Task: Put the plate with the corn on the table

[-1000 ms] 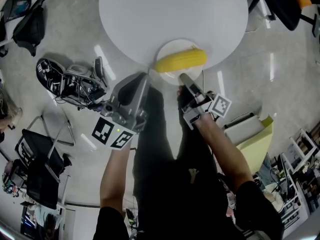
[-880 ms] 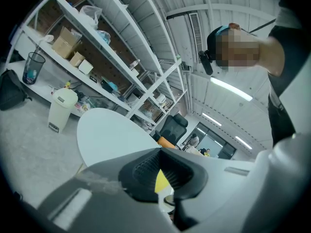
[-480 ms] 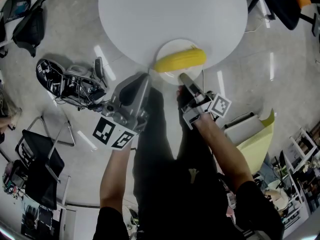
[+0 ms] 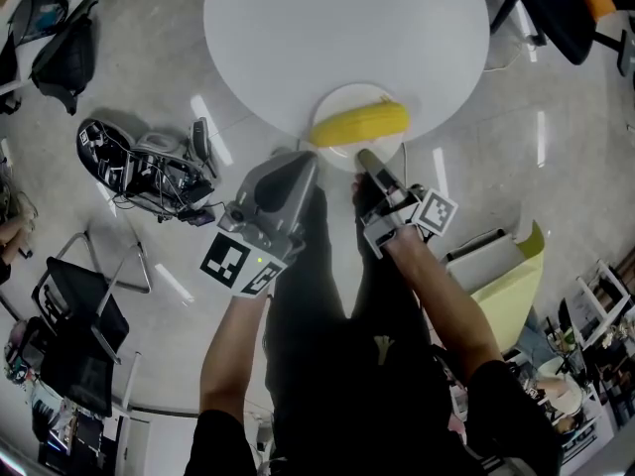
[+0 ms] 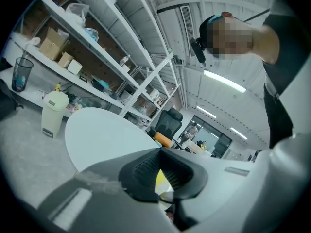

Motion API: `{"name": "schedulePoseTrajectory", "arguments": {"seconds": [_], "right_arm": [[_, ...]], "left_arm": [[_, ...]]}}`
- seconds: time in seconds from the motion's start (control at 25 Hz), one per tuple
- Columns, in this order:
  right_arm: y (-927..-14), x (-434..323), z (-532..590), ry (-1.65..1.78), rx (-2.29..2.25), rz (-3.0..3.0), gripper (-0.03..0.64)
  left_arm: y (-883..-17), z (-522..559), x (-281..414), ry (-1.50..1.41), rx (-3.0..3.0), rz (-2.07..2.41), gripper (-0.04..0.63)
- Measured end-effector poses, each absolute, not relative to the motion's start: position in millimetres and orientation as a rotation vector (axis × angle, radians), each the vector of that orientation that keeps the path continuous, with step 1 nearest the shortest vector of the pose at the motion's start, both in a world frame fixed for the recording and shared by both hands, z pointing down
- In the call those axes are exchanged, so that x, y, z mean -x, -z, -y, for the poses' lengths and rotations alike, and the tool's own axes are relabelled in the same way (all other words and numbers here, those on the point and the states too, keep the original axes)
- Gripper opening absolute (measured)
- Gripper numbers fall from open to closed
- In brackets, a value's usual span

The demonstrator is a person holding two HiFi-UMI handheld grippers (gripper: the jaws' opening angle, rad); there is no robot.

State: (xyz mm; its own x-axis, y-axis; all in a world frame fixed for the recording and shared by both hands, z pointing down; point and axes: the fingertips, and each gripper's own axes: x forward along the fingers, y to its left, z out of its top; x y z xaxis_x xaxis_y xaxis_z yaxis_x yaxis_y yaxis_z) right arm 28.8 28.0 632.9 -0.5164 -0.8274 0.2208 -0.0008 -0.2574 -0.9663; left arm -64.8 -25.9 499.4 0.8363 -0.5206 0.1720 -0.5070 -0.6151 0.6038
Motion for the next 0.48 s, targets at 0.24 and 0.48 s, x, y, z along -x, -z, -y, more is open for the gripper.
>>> {"name": "schedulePoseTrajectory", "arguments": {"seconds": [0.24,0.48], "right_arm": [[-632.8,-30.7,-28.1,1.843,1.059,-1.408,0.031],[-634.9,-32.0,-28.7,1.853,1.088,-1.392,0.031]], "left_arm": [[-490.5,23.7,55.9,0.034,-2.358,0.727,0.003],[-488.1,20.7,50.4,0.038,-2.368,0.714,0.003]]}}
